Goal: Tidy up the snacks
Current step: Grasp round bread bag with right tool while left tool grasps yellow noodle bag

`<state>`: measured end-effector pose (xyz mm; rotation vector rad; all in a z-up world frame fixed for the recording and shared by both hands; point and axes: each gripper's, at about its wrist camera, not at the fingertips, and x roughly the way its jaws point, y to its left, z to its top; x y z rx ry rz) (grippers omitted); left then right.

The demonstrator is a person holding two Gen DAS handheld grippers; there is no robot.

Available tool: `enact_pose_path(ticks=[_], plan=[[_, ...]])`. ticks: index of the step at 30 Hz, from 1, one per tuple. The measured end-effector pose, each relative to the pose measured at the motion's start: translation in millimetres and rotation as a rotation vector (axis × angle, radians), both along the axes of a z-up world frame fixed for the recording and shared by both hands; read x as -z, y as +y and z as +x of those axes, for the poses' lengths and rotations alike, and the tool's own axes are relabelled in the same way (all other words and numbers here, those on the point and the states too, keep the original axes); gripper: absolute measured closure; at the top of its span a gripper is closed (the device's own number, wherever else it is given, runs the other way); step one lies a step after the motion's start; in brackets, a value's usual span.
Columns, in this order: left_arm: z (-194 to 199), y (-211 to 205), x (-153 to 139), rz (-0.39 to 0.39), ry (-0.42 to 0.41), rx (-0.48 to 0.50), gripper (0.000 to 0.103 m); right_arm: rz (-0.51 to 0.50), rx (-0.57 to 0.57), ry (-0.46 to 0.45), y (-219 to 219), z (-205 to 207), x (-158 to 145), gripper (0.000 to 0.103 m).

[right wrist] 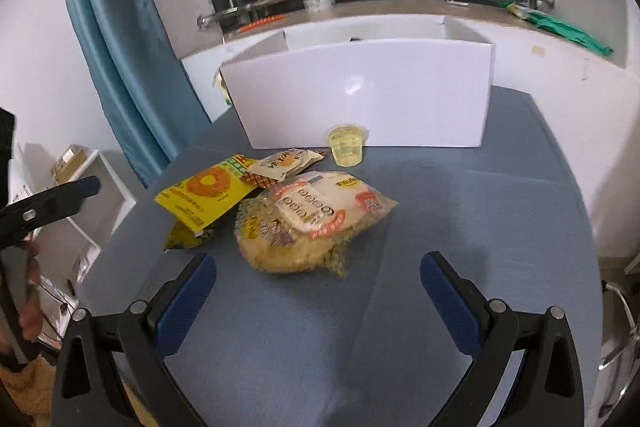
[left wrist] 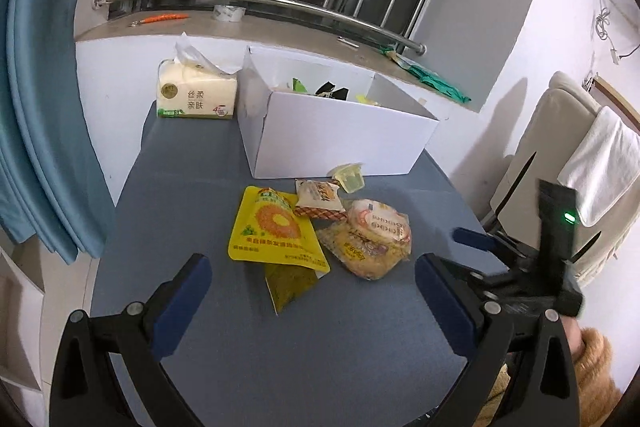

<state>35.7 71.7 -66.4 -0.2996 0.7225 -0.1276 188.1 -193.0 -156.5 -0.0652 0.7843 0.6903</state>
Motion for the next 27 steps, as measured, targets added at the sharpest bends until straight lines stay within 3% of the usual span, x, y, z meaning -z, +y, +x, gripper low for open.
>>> enact_pose_path(ticks=[9,15,17,18,19,22,27], plan=[[2,-7,2,0.007,0.007,0.034,0.0,-0.087,-0.105,0.081,43,64,19,0.0],[4,-6,9,0.016,0.032,0.03,0.0,-0.169,-0.149,0.106,58,80,31,0.0],[4,-5,11,0.013,0.038,0.03,0.0,-0.142,-0.151,0.143,55,84,34,0.002],[5,-5,12,0.014,0.041,0.029,0.0,-0.112,-0.145,0.155,52,85,34,0.009],[5,-5,13,0.018,0.044,0.029,0.0,-0.084,-0.142,0.158,49,85,32,0.026],[8,-4,15,0.025,0.052,0.022,0.0,-0.027,-0.111,0.174,36,80,25,0.026],[27,-4,21,0.059,0.088,0.019,0.0,0.09,-0.104,0.099,8,39,-2,0.026]])
